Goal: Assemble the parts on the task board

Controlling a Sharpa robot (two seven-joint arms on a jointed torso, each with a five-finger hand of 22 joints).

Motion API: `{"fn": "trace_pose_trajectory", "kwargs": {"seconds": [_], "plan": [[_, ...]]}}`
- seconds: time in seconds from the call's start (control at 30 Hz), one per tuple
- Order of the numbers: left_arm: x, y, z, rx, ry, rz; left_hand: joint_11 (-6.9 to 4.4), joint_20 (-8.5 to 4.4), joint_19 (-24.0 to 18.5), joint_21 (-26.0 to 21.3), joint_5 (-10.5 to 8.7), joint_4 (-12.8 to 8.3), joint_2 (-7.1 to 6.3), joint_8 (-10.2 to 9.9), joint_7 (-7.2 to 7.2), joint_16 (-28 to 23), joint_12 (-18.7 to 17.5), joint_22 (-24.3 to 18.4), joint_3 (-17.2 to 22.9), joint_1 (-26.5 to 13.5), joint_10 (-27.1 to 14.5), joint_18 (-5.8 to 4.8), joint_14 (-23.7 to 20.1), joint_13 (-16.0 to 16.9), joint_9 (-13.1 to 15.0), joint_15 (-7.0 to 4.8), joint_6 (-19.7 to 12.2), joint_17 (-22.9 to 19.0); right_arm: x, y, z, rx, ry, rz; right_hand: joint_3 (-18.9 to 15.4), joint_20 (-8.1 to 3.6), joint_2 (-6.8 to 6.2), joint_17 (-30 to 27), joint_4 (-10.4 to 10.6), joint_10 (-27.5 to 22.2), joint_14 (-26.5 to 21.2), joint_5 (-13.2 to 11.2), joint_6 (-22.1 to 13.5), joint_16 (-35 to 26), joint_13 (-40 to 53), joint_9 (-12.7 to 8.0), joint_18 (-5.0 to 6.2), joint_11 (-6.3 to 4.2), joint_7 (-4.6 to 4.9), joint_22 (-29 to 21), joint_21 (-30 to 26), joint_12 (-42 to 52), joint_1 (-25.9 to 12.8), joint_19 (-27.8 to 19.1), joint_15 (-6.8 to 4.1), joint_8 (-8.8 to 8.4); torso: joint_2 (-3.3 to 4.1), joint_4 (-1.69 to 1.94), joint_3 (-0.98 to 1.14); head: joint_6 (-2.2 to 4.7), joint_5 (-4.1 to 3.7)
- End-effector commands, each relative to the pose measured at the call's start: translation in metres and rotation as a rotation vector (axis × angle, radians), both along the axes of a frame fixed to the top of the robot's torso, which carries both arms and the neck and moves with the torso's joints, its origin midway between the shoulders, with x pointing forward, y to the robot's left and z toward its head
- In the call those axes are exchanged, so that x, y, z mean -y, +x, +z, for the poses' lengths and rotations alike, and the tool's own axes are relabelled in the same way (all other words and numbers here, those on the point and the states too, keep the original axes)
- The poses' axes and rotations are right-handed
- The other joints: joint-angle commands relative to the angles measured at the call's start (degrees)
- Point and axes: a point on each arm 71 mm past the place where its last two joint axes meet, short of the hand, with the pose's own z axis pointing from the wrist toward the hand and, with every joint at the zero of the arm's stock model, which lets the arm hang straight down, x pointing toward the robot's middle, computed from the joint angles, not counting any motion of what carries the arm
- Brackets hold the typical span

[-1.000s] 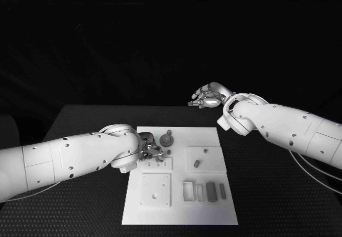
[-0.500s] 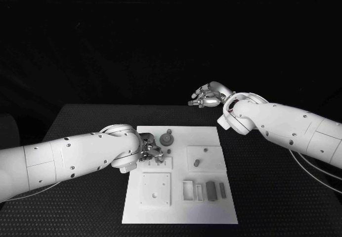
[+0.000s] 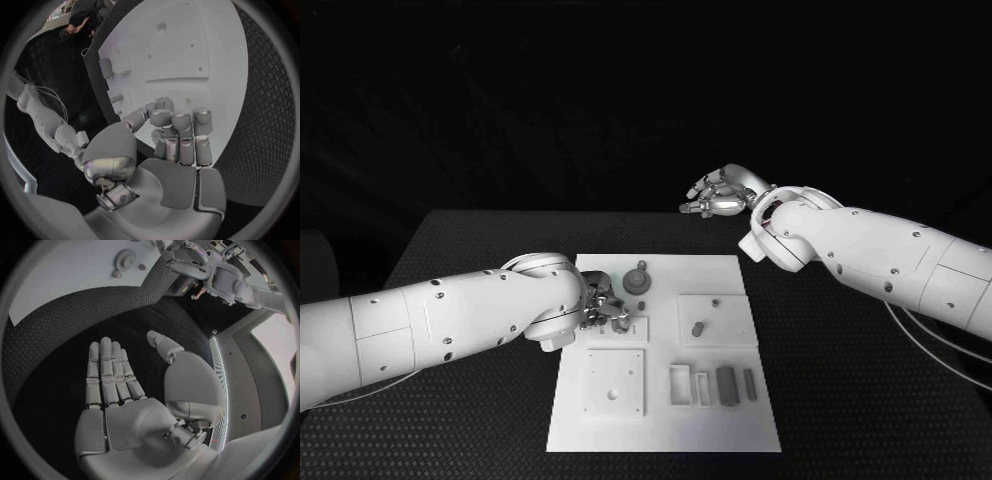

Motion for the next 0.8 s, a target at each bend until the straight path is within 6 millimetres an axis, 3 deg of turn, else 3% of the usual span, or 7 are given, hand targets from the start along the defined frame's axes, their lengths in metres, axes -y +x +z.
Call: {"fn": "trace_pose_trajectory", "kwargs": {"seconds": [0.03,0.8], "plan": [[-0.0004,-0.0001,-0.0003,-0.002,0.012,-0.012,-0.94,-7.07,-0.4,0.25,0.22,-0.43,1.11,0.22,-5.08,0.32,0.35,1.02,0.06,0.46,-0.57,0.15,2.16,-0.1,7.43,-2.56,9.9,-0.08,-0.0013,-0.0003,0.0,0.0,-0.002,0.016,-0.34,0.39,0.03,-0.08,-0.15,0.03,-0.1,0.34,-0.43,-0.27,-0.09,-0.05,0.11,0.28,1.15,-0.04,-0.23,-0.12,0.45,0.13,0.26,0.17,-0.03,0.03,-0.05,-0.06,0.0],[-0.0036,0.0001,-0.0019,-0.01,0.029,-0.022,-0.92,-7.04,-0.49,0.27,0.03,-0.38,1.46,0.15,-5.07,0.4,0.33,1.01,0.04,0.16,-0.62,0.11,2.08,-0.17,7.55,-2.5,9.85,-0.27,-0.0032,-0.0015,0.0,-0.003,-0.001,0.025,-0.39,0.48,0.05,-0.19,-0.14,-0.06,-0.23,0.35,-0.45,-0.27,-0.36,-0.12,0.13,0.33,1.16,-0.03,-0.34,-0.08,0.45,0.01,0.33,0.2,-0.03,0.03,0.0,-0.17,0.12]]}}
